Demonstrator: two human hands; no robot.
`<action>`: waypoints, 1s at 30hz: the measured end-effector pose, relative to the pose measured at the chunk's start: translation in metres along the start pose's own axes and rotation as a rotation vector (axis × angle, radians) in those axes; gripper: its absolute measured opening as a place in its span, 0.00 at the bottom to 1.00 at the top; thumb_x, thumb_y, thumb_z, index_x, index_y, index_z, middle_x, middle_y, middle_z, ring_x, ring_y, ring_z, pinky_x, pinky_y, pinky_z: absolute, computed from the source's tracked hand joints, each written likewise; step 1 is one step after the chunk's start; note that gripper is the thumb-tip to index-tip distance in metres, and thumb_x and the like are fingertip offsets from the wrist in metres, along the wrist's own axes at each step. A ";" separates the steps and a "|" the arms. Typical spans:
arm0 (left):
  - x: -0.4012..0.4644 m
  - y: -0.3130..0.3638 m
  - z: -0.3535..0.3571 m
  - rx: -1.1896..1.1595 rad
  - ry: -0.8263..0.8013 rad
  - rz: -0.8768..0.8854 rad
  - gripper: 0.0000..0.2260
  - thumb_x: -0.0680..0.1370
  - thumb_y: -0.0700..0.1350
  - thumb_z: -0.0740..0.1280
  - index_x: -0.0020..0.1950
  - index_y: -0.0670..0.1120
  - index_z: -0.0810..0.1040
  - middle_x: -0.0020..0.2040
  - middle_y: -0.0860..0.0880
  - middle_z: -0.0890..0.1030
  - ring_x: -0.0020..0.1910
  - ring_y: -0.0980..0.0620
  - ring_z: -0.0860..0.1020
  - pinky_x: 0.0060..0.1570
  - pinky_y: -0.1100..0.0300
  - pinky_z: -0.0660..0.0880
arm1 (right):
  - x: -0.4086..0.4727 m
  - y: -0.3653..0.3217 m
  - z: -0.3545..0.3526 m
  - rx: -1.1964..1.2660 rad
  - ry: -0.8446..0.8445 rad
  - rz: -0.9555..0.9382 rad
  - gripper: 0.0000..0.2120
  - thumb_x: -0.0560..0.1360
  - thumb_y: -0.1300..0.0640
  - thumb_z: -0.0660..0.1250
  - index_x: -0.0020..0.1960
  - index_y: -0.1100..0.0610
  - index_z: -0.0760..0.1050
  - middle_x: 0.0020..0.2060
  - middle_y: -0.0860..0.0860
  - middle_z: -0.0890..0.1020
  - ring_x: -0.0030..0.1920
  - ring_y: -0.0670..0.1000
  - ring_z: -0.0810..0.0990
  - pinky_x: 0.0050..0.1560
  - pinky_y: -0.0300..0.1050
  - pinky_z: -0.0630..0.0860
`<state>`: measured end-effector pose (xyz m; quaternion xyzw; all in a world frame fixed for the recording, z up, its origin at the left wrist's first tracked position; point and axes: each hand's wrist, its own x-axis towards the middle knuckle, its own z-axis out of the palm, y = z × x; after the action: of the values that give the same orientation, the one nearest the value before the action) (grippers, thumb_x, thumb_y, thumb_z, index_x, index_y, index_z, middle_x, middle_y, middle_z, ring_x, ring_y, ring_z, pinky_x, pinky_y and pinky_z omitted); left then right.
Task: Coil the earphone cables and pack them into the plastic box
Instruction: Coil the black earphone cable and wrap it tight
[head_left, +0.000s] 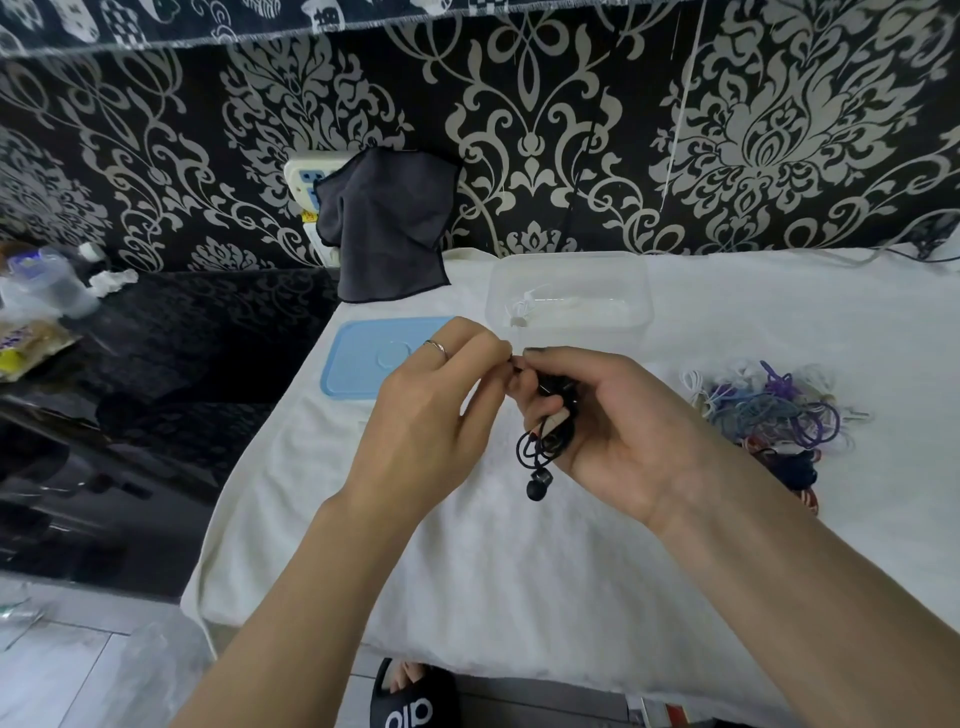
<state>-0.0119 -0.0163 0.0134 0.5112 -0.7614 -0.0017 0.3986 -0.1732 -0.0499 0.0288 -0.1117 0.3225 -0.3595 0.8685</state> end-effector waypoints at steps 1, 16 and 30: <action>0.000 0.000 0.000 0.005 -0.001 -0.002 0.03 0.81 0.34 0.66 0.49 0.38 0.79 0.45 0.48 0.77 0.42 0.47 0.76 0.41 0.50 0.75 | 0.000 0.000 0.000 0.007 -0.002 0.000 0.09 0.73 0.67 0.70 0.52 0.62 0.75 0.48 0.59 0.79 0.38 0.47 0.80 0.33 0.33 0.70; 0.000 0.006 -0.001 -0.209 0.042 -0.299 0.07 0.80 0.40 0.69 0.53 0.51 0.77 0.47 0.60 0.82 0.51 0.61 0.81 0.54 0.71 0.73 | -0.002 -0.002 0.002 0.006 -0.018 -0.021 0.25 0.73 0.65 0.71 0.67 0.71 0.73 0.52 0.61 0.80 0.37 0.46 0.78 0.36 0.35 0.69; 0.003 -0.003 -0.003 -0.082 0.041 -0.244 0.04 0.80 0.40 0.69 0.55 0.45 0.78 0.49 0.53 0.83 0.52 0.61 0.81 0.53 0.61 0.77 | -0.001 -0.005 0.008 -0.256 -0.005 -0.099 0.06 0.76 0.69 0.66 0.49 0.65 0.81 0.41 0.57 0.81 0.35 0.46 0.80 0.32 0.34 0.74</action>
<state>-0.0079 -0.0190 0.0163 0.5832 -0.6846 -0.0709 0.4315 -0.1715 -0.0528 0.0372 -0.2382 0.3576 -0.3577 0.8291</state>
